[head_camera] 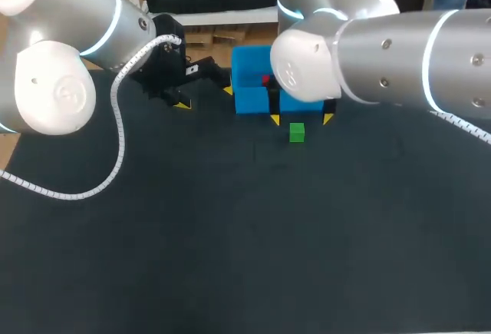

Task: Use the left arm to pick the red cube and place it into the blue plastic box first, then use the right arm to grasp the green cube and put it into the same blue plastic box after the first action is fully finished.

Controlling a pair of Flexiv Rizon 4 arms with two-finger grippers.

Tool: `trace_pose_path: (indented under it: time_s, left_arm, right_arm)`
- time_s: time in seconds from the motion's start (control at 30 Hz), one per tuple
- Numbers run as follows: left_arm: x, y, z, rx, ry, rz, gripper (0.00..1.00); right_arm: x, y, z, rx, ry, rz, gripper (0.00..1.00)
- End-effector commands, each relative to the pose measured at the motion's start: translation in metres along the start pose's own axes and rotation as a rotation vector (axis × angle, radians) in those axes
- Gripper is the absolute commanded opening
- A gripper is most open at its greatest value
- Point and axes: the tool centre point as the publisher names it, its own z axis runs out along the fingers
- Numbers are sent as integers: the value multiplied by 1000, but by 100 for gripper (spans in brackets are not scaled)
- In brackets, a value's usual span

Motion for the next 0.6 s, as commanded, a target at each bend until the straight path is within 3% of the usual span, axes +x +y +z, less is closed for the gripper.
trace_pose_path:
  time_s: [0.03,0.6]
  left_arm:
    - [0,0,0,0,0,-1,100]
    - [0,0,0,0,0,-1,100]
  right_arm:
    - [-7,2,7,1,9,0,100]
    - [-15,3,25,15,35,8,100]
